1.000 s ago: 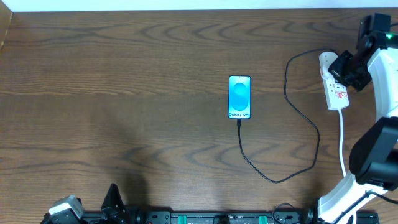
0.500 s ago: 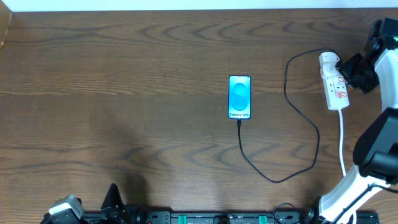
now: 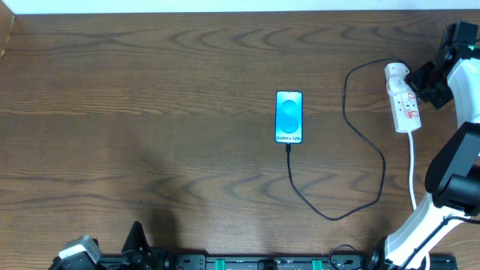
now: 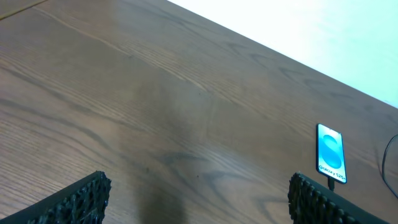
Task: Plug charger to phone and switch on socket
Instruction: 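Position the right gripper tip over the orange switch beside the charger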
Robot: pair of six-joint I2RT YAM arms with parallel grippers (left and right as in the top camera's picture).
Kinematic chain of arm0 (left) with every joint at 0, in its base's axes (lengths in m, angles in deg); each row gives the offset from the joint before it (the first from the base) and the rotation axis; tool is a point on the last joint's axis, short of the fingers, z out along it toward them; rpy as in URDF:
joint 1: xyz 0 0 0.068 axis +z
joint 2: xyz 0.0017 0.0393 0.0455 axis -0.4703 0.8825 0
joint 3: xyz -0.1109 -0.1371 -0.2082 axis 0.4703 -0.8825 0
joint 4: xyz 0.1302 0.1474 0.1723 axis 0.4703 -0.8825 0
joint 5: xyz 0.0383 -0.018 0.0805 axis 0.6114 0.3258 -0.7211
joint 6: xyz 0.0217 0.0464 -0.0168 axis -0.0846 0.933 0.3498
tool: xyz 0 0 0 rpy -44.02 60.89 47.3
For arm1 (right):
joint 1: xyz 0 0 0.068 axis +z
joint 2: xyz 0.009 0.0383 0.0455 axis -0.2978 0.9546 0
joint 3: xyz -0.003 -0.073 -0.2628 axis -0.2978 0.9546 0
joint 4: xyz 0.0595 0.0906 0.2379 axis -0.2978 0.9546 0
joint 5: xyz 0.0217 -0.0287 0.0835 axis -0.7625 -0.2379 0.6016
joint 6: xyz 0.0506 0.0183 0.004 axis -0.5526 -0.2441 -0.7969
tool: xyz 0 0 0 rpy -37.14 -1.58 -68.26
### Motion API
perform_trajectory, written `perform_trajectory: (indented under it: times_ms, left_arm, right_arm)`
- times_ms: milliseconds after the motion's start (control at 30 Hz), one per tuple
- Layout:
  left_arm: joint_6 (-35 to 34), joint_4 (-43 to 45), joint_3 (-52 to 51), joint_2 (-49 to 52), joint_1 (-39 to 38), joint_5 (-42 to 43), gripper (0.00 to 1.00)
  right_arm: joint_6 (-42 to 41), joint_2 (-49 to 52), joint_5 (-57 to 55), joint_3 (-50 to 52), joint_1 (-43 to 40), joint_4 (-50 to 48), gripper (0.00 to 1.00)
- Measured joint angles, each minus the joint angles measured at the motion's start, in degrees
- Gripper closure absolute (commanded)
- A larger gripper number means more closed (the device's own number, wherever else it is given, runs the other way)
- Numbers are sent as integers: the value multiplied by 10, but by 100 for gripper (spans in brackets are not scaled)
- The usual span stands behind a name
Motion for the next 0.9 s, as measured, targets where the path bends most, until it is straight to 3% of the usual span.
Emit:
perform_trajectory:
  times_ms: [900]
  left_arm:
    - [0, 0, 0, 0, 0, 0, 9]
  right_arm:
    - [-1, 0, -14, 0, 0, -21, 99]
